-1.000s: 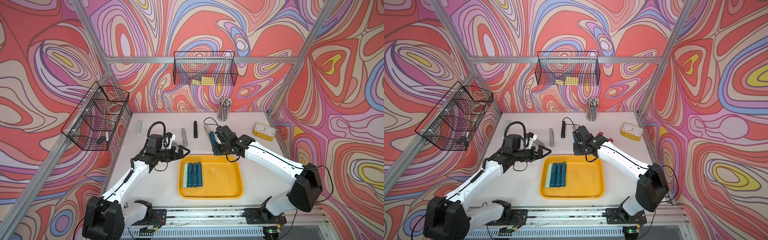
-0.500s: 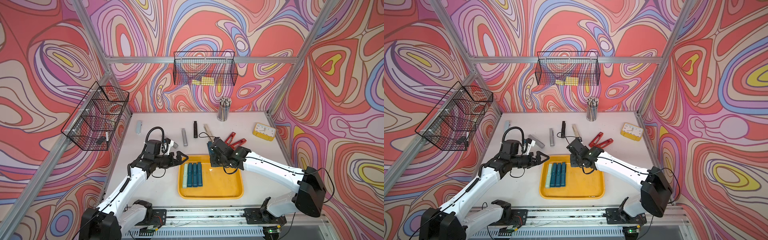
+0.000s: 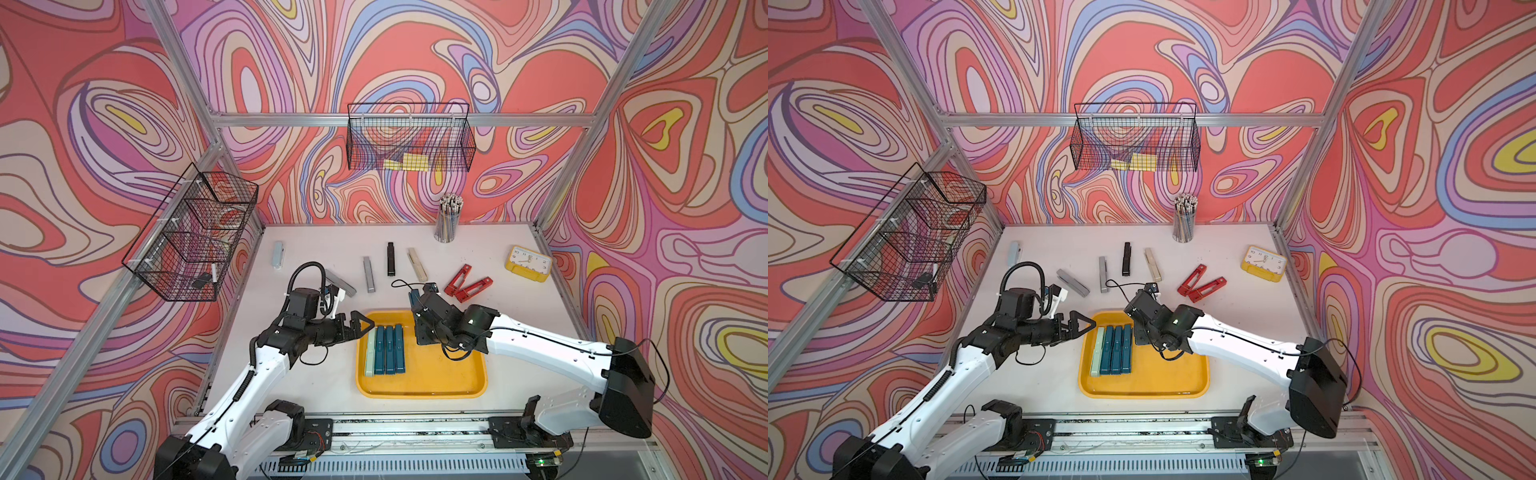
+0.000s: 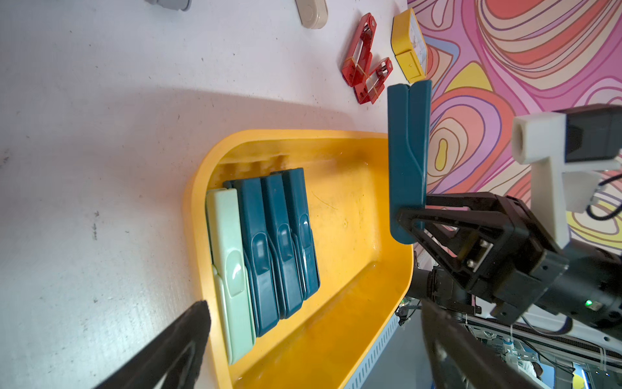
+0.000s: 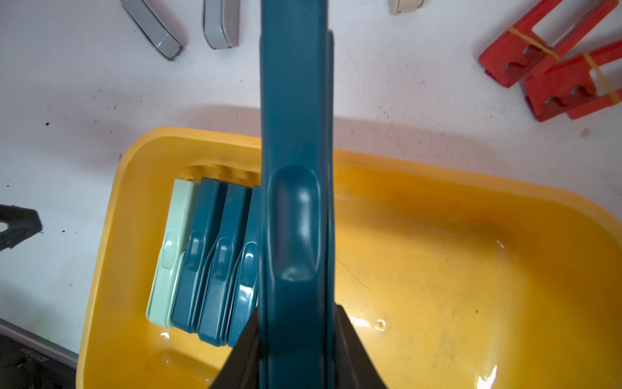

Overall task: Put the pruning pliers into the storage box
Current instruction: Place the pruning pliers in the storage box.

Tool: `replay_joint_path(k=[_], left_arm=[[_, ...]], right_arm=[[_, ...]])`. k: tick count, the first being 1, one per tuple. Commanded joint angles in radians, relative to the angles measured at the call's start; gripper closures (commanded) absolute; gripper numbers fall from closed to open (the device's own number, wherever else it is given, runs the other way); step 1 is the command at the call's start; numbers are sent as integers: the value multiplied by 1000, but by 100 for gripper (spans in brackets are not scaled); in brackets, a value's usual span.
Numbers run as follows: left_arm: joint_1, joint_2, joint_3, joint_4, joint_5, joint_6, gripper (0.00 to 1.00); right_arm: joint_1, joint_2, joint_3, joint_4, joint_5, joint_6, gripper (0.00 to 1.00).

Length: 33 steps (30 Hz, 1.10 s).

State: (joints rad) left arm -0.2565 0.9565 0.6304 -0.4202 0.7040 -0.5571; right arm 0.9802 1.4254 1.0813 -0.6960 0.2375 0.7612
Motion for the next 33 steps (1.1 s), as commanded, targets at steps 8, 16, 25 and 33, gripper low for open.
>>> replay_joint_path(k=[8, 16, 25, 33], left_arm=[[-7, -37, -5, -78, -24, -13, 1], [-7, -45, -13, -78, -17, -32, 1], [-7, -53, -19, -88, -35, -55, 1], [-7, -56, -23, -97, -31, -67, 1]], right_arm=[[90, -42, -65, 31, 60, 109, 100], [134, 4, -102, 71, 63, 167, 100], [152, 16, -137, 79, 75, 217, 100], [157, 30, -190, 124, 54, 248, 100]])
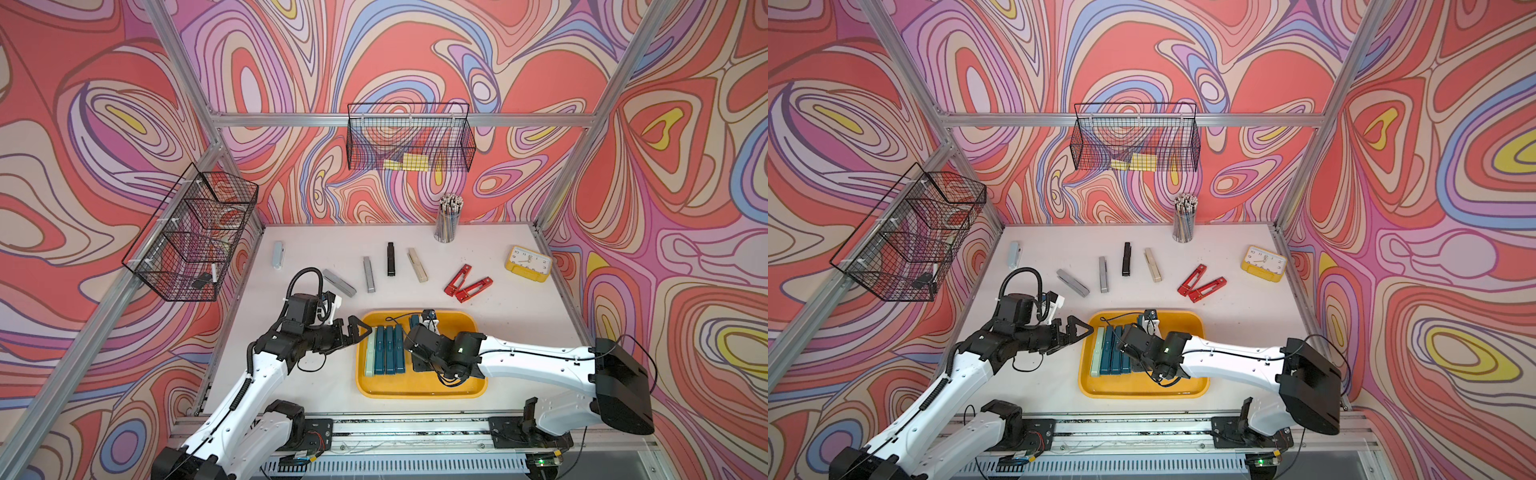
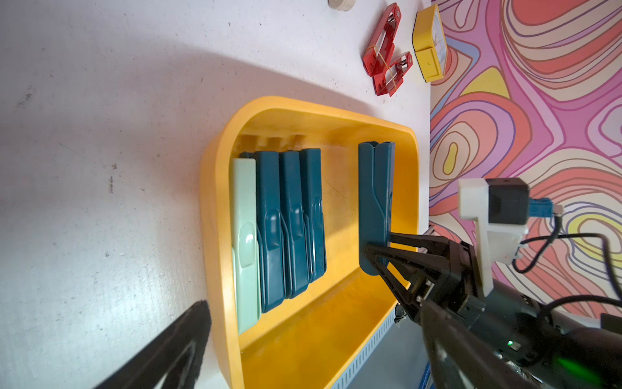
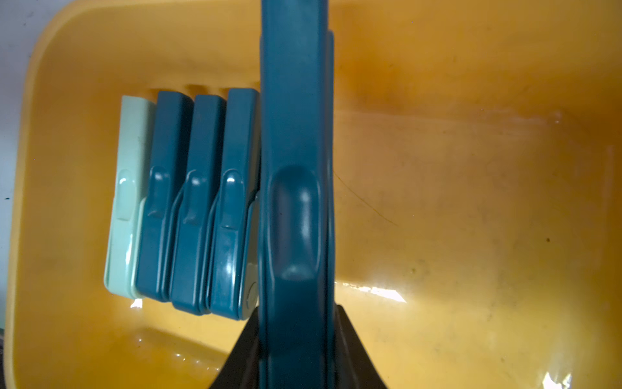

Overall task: Put the pruning pliers into the storage box
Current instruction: Place the pruning pliers in the storage box.

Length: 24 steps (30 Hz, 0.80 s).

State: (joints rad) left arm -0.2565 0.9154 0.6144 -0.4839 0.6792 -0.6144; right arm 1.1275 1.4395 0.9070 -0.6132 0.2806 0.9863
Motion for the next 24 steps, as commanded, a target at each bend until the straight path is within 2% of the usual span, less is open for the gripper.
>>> replay_joint_path(k=[1, 24], left_arm=[[-7, -15, -7, -35, -9, -10, 1], [-13, 14, -18, -9, -5, -12, 1]], right_arm=[[9, 21, -17, 45, 9, 26, 100], [10, 130, -17, 107, -37, 24, 100]])
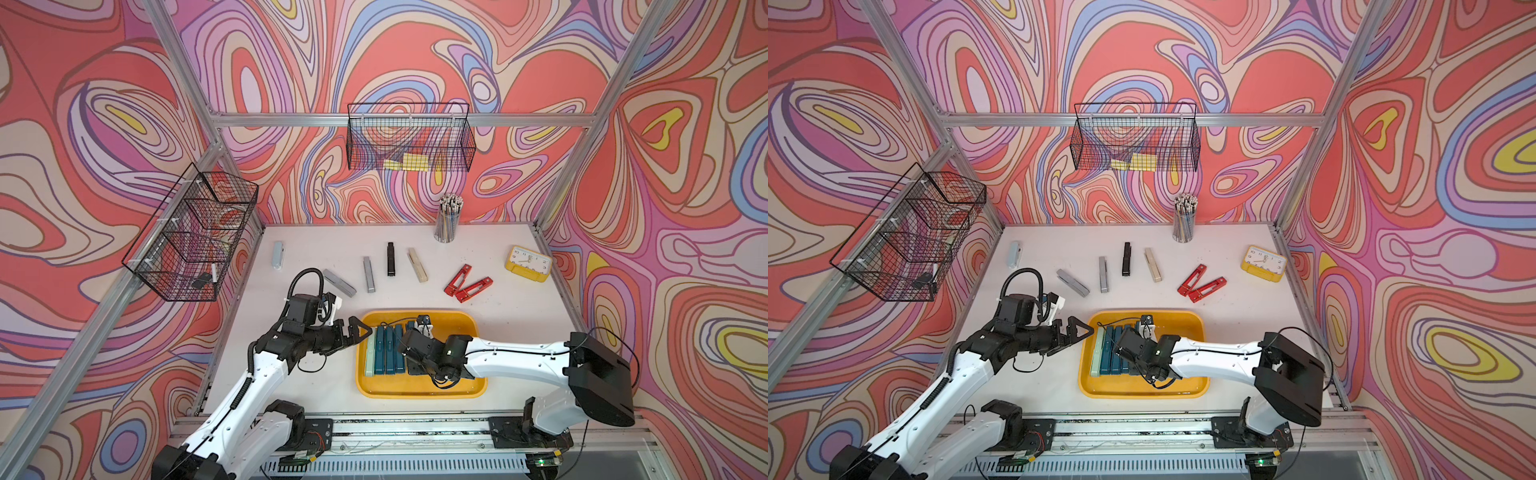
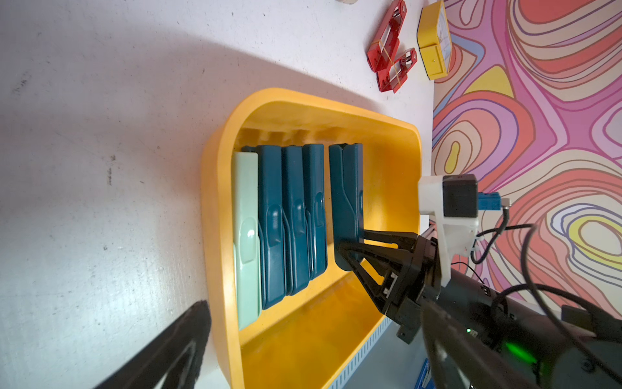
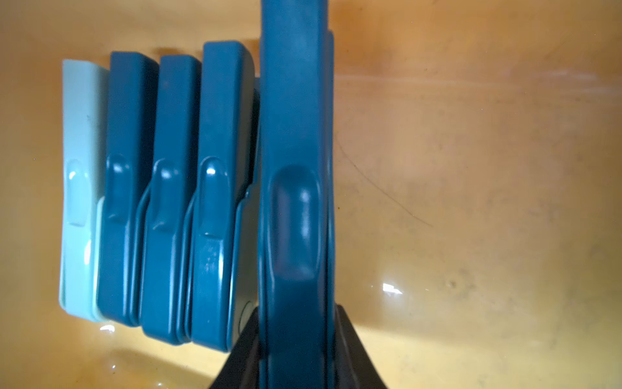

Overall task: Put the pruning pliers into the storage box
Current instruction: Place the pruning pliers in the storage box.

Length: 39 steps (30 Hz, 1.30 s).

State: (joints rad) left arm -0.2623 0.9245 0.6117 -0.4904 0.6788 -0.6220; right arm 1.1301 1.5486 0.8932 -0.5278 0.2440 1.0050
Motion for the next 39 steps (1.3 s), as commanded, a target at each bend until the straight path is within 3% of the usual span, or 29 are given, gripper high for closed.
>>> replay_joint_path(k=[1, 14, 17, 29, 39], left_arm=[[-8, 6, -15, -1, -3, -4, 1], [-11, 16, -22, 13, 2, -2, 1], [-11, 16, -24, 15, 4, -2, 1], [-13, 16, -28, 19, 3, 1, 1], [-14, 15, -30, 21, 4, 0, 1]], right_arm=[[7, 27, -2, 26, -2, 4, 100], [7, 76, 9, 31, -9, 0, 99], [7, 80, 10, 28, -6, 3, 89], [7, 92, 15, 31, -7, 0, 84], [7, 94, 20, 28, -5, -3, 66]])
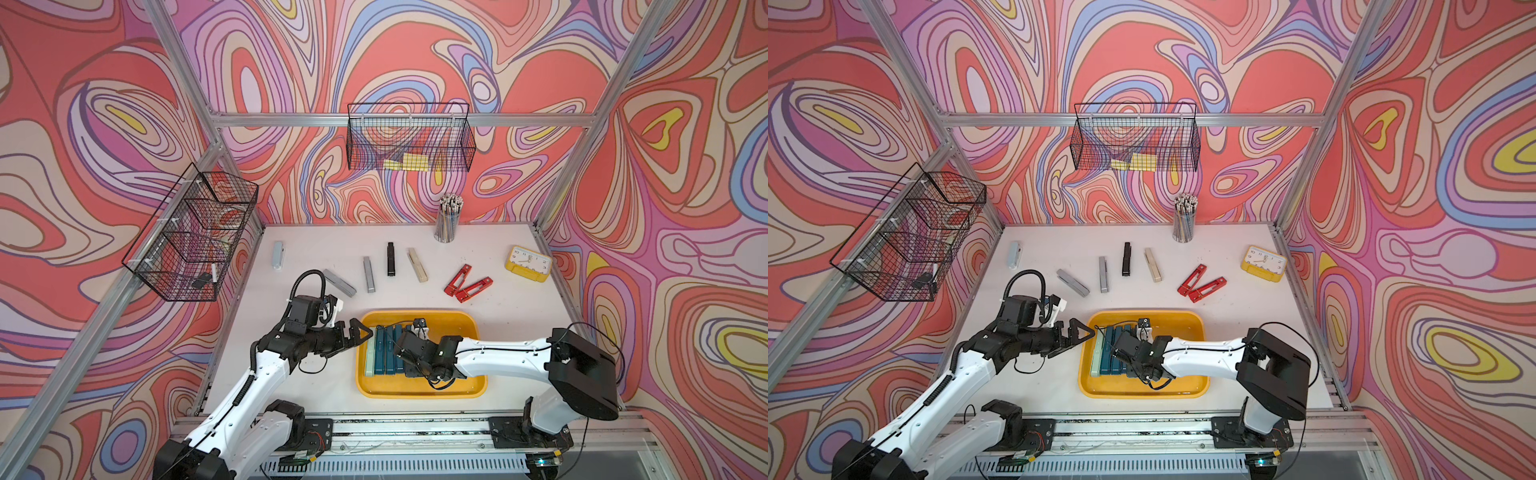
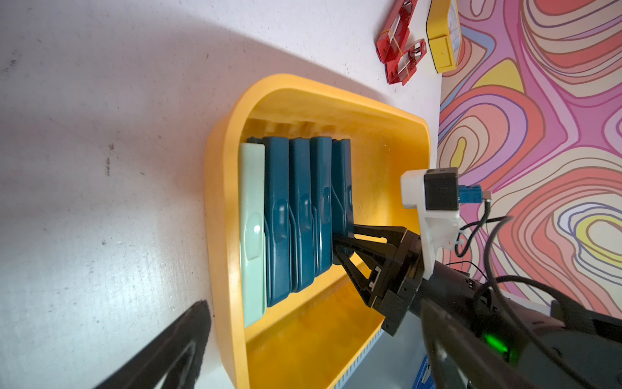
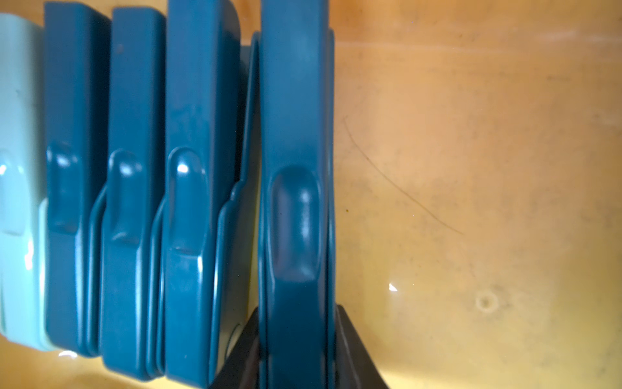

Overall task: Put the pruning pliers into the storage box
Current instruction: Place the pruning pliers in the storage box.

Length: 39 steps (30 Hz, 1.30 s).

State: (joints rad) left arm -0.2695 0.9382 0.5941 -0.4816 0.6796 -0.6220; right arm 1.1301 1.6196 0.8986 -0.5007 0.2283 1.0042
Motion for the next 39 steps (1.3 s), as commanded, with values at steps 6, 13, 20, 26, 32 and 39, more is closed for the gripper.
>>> replay_joint_path(k=[6, 13, 20, 26, 32, 39], left_arm=[[-8, 3, -11, 14, 2, 1, 1], [-8, 7, -13, 17, 1, 1, 1], [-13, 14, -22, 27, -1, -2, 1], [-17, 19, -20, 33, -2, -4, 1], [-20, 24, -22, 36, -7, -4, 1], [-21, 30, -23, 43, -12, -7, 1]], right_arm=[[7, 20, 13, 4, 12, -3, 58], [8, 4, 29, -22, 22, -9, 56], [10, -52, 46, -54, 30, -21, 55], [17, -100, 66, -87, 46, -31, 50], [20, -131, 76, -135, 79, -29, 53], [20, -169, 66, -214, 157, -9, 85]])
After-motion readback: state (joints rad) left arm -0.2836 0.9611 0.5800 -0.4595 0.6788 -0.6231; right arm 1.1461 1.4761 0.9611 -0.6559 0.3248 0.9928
